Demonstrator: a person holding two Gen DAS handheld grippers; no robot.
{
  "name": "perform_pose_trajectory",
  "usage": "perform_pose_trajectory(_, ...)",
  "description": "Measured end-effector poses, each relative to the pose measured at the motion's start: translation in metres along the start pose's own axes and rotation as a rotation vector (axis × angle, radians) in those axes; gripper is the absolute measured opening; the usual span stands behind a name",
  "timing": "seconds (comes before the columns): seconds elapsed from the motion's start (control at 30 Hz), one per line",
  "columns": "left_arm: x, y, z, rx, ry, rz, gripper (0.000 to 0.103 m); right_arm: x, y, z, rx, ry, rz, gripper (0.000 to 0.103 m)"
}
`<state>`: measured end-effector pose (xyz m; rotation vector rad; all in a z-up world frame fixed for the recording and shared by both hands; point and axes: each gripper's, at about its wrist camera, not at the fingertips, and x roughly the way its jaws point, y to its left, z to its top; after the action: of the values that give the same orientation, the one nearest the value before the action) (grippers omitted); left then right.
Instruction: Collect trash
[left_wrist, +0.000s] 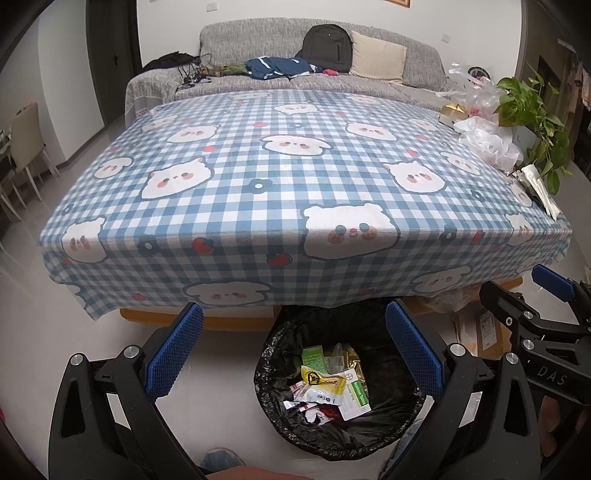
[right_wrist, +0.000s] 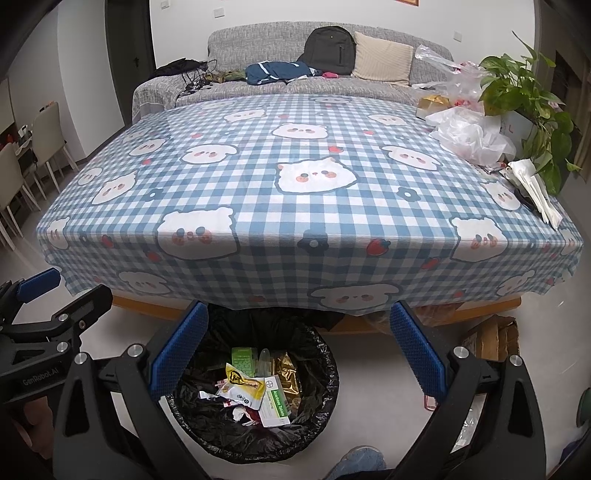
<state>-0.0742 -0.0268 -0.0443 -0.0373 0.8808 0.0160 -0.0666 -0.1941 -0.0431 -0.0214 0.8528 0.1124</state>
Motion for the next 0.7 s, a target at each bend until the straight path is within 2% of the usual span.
perform_pose_trajectory(0.47,-0.0021,-0.0042,0.0,0.015,-0.017,-0.019,0.097,0.0007,-0.0004,-0.0005,0.0,0.001,0.0,0.095)
perform_pose_trajectory(0.7,0.0015,-0.0026,-0.0015,0.007,0.001,-0.015,0.097,0.0007,-0.0008,-0.0007,0.0,0.001,0.001,0.095)
